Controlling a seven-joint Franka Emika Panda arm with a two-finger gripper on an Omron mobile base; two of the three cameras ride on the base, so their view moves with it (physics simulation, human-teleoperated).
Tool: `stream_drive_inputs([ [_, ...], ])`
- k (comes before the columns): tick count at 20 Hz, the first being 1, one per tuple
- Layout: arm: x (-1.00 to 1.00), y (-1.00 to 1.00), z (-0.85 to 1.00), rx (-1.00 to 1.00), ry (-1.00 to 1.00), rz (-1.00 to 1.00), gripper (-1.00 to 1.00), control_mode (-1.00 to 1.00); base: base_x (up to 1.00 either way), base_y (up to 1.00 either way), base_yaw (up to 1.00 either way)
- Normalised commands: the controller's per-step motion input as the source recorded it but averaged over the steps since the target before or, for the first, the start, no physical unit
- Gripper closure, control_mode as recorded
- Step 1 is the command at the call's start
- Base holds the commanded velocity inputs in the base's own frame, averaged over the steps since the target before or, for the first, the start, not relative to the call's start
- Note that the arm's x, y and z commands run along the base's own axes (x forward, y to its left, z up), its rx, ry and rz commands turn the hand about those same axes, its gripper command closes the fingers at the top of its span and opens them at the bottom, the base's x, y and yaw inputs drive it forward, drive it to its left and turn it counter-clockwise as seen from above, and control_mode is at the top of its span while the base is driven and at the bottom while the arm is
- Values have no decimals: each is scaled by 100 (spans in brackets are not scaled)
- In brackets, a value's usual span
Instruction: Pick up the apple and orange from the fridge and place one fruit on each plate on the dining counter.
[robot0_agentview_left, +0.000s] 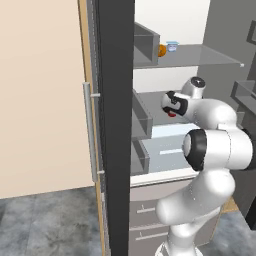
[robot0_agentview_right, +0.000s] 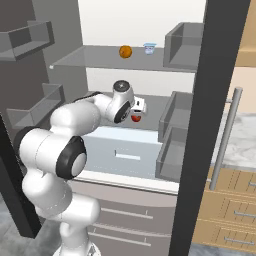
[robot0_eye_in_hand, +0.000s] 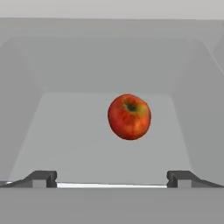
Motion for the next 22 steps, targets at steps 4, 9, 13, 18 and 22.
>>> stream_drive_inputs([
  [4, 43, -21, -15, 0, 1, 5, -100, -100, 0, 0, 0],
  [9, 29, -32, -5, 0, 1, 9, -100, -100, 0, 0, 0],
  [13, 19, -20, 0, 0, 2, 10, -100, -100, 0, 0, 0],
  [18, 26, 0, -7, 0, 6, 3, -100, -100, 0, 0, 0],
  [22, 11, 0, -5, 0, 10, 0, -100, -100, 0, 0, 0],
])
